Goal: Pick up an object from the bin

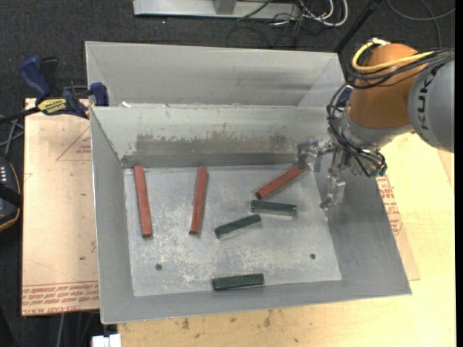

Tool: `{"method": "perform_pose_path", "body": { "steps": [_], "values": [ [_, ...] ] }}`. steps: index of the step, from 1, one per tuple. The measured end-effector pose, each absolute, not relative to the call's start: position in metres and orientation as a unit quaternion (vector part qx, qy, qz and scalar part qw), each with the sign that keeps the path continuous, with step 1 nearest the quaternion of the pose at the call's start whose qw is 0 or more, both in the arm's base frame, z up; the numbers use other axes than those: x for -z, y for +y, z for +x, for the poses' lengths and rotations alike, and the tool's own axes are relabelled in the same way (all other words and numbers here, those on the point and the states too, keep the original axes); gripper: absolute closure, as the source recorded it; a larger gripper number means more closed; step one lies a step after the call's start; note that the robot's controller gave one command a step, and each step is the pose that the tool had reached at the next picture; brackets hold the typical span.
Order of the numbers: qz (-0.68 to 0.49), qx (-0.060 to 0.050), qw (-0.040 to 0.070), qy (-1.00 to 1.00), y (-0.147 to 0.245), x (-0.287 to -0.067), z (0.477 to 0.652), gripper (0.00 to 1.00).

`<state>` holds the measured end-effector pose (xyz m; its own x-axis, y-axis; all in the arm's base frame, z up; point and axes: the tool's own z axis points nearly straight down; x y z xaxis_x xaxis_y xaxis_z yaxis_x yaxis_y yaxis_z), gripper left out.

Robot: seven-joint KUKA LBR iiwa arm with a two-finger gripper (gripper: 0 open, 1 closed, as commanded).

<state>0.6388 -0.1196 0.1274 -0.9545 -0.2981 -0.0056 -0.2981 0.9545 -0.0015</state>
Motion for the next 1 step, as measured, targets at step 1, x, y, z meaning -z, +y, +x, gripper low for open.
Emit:
{"method": "perform_pose_path", "body": {
  "steps": [1],
  "values": [
    [-0.239,0.0,0.002,0.971,-0.0845,-0.084,0.6516,0.0]
  ]
}}
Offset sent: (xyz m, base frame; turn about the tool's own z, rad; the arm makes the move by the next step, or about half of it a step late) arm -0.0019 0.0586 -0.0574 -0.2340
